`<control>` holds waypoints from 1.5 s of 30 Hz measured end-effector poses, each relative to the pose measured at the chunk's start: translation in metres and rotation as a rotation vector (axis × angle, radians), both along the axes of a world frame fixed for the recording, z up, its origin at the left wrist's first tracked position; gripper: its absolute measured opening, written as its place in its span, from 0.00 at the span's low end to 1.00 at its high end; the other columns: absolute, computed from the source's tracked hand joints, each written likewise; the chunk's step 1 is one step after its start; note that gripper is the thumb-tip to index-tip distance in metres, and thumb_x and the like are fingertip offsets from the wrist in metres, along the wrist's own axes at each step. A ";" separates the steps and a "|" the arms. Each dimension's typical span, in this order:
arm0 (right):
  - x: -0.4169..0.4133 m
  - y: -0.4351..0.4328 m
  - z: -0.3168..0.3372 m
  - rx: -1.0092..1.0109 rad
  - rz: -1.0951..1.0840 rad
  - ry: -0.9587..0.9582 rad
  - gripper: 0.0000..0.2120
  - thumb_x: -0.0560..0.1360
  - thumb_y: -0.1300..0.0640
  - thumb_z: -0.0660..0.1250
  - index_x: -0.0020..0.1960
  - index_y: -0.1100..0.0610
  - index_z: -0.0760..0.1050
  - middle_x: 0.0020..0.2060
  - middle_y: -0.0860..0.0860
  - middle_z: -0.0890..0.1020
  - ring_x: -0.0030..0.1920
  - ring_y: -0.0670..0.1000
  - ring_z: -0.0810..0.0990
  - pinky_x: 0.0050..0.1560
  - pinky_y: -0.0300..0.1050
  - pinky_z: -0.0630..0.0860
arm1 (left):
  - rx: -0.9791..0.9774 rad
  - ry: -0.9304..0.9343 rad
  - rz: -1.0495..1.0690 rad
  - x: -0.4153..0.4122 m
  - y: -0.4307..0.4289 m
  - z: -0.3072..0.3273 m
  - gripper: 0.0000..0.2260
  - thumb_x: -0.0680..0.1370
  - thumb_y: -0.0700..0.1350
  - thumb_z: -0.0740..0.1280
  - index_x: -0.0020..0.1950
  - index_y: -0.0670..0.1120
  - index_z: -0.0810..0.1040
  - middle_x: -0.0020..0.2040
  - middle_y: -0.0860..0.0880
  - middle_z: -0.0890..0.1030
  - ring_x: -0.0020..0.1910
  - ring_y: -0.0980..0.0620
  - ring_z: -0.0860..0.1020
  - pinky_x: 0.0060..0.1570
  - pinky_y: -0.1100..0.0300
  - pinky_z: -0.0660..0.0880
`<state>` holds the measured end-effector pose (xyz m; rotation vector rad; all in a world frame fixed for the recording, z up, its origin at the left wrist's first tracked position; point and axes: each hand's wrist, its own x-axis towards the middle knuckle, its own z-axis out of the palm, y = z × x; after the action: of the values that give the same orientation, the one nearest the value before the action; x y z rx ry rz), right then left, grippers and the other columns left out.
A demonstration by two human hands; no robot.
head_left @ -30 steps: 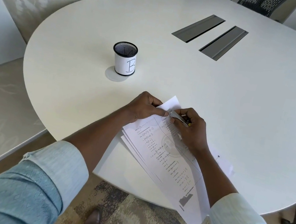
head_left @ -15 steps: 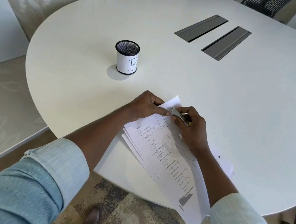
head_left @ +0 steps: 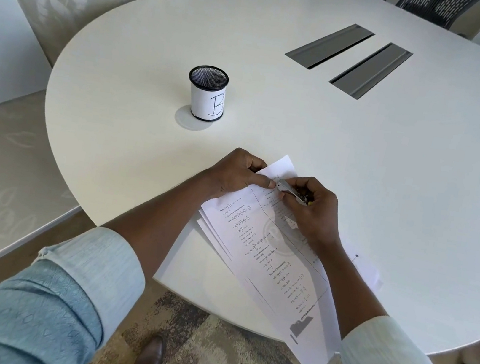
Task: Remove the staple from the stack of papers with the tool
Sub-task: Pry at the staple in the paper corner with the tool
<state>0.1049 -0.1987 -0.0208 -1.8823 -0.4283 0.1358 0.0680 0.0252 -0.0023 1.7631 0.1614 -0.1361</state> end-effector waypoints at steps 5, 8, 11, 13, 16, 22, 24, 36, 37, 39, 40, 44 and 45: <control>0.000 0.001 0.000 -0.011 0.002 -0.003 0.09 0.76 0.62 0.79 0.54 0.54 0.87 0.49 0.48 0.90 0.50 0.57 0.88 0.51 0.55 0.84 | -0.008 0.006 -0.009 -0.001 0.001 0.000 0.23 0.74 0.38 0.83 0.24 0.48 0.75 0.30 0.55 0.61 0.33 0.51 0.58 0.38 0.54 0.54; 0.000 0.001 0.000 -0.014 0.000 -0.006 0.08 0.76 0.62 0.79 0.53 0.54 0.87 0.48 0.48 0.90 0.47 0.52 0.87 0.49 0.51 0.83 | -0.021 -0.019 -0.008 -0.001 0.001 -0.001 0.29 0.72 0.39 0.84 0.30 0.39 0.62 0.36 0.48 0.54 0.38 0.45 0.54 0.42 0.50 0.51; 0.000 0.002 0.001 -0.003 -0.002 0.001 0.08 0.75 0.62 0.79 0.52 0.52 0.87 0.48 0.50 0.90 0.49 0.56 0.88 0.49 0.51 0.83 | -0.003 -0.051 -0.024 -0.002 0.000 0.000 0.32 0.72 0.38 0.84 0.32 0.46 0.58 0.36 0.50 0.54 0.38 0.46 0.53 0.40 0.52 0.51; 0.000 0.001 0.001 0.007 -0.006 0.000 0.09 0.75 0.63 0.79 0.51 0.51 0.87 0.49 0.51 0.90 0.50 0.57 0.88 0.50 0.51 0.83 | -0.009 -0.044 -0.028 -0.002 0.000 -0.001 0.30 0.73 0.38 0.84 0.30 0.45 0.61 0.36 0.50 0.55 0.38 0.45 0.54 0.40 0.52 0.51; -0.002 0.002 0.002 0.017 0.002 0.000 0.12 0.76 0.64 0.79 0.51 0.48 0.87 0.50 0.52 0.89 0.51 0.56 0.88 0.51 0.50 0.83 | -0.004 -0.039 -0.027 0.000 0.001 -0.003 0.29 0.73 0.38 0.83 0.31 0.42 0.62 0.35 0.51 0.55 0.37 0.47 0.54 0.39 0.53 0.51; -0.001 0.001 -0.001 -0.010 0.017 -0.055 0.09 0.77 0.62 0.79 0.54 0.52 0.86 0.51 0.54 0.88 0.52 0.59 0.86 0.53 0.56 0.82 | 0.016 -0.057 -0.028 0.003 0.002 -0.004 0.34 0.73 0.36 0.83 0.31 0.51 0.57 0.33 0.55 0.54 0.32 0.52 0.53 0.34 0.59 0.51; 0.000 0.002 -0.002 -0.017 0.021 -0.066 0.09 0.77 0.62 0.79 0.54 0.52 0.86 0.51 0.55 0.88 0.51 0.60 0.86 0.52 0.58 0.82 | 0.016 -0.053 -0.020 0.003 0.002 -0.004 0.34 0.73 0.36 0.83 0.31 0.51 0.57 0.33 0.55 0.54 0.33 0.52 0.53 0.34 0.58 0.51; 0.001 0.003 -0.002 -0.039 0.020 -0.070 0.07 0.80 0.59 0.77 0.56 0.56 0.82 0.46 0.47 0.85 0.42 0.44 0.79 0.44 0.41 0.75 | 0.032 -0.031 -0.059 0.004 0.002 -0.006 0.30 0.73 0.37 0.83 0.30 0.43 0.62 0.33 0.53 0.56 0.33 0.51 0.55 0.34 0.60 0.53; 0.001 0.003 -0.001 -0.018 0.015 -0.053 0.07 0.80 0.59 0.77 0.57 0.56 0.82 0.46 0.47 0.85 0.43 0.45 0.79 0.45 0.41 0.75 | 0.032 -0.036 -0.057 0.004 0.002 -0.006 0.30 0.74 0.37 0.83 0.30 0.46 0.61 0.33 0.54 0.56 0.33 0.52 0.55 0.34 0.60 0.53; 0.002 0.002 0.000 -0.001 0.016 -0.038 0.07 0.80 0.60 0.77 0.57 0.56 0.82 0.45 0.45 0.85 0.43 0.45 0.80 0.46 0.41 0.76 | 0.029 -0.030 -0.044 0.004 0.002 -0.007 0.29 0.74 0.37 0.83 0.30 0.46 0.62 0.33 0.53 0.56 0.33 0.51 0.55 0.34 0.59 0.54; 0.001 0.002 0.001 -0.004 0.021 -0.042 0.08 0.80 0.60 0.77 0.57 0.57 0.82 0.45 0.45 0.86 0.44 0.45 0.80 0.47 0.41 0.76 | 0.032 -0.028 -0.036 0.004 0.002 -0.007 0.29 0.74 0.38 0.83 0.30 0.46 0.62 0.33 0.52 0.56 0.33 0.51 0.55 0.35 0.58 0.54; 0.000 0.001 0.002 -0.005 0.005 -0.029 0.08 0.77 0.61 0.79 0.55 0.56 0.84 0.48 0.49 0.89 0.48 0.52 0.86 0.50 0.49 0.81 | 0.021 -0.006 -0.043 0.004 0.004 -0.008 0.26 0.72 0.43 0.84 0.32 0.36 0.68 0.36 0.46 0.61 0.37 0.46 0.59 0.40 0.53 0.56; -0.001 0.001 0.002 -0.007 -0.002 -0.031 0.08 0.76 0.61 0.79 0.54 0.56 0.84 0.48 0.49 0.89 0.49 0.55 0.86 0.50 0.50 0.82 | 0.009 0.001 -0.046 0.004 0.004 -0.008 0.25 0.70 0.47 0.84 0.37 0.31 0.72 0.37 0.44 0.63 0.39 0.44 0.61 0.42 0.50 0.57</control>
<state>0.1039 -0.1972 -0.0185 -1.8943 -0.4477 0.1065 0.0719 0.0291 -0.0102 1.7762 0.1219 -0.1697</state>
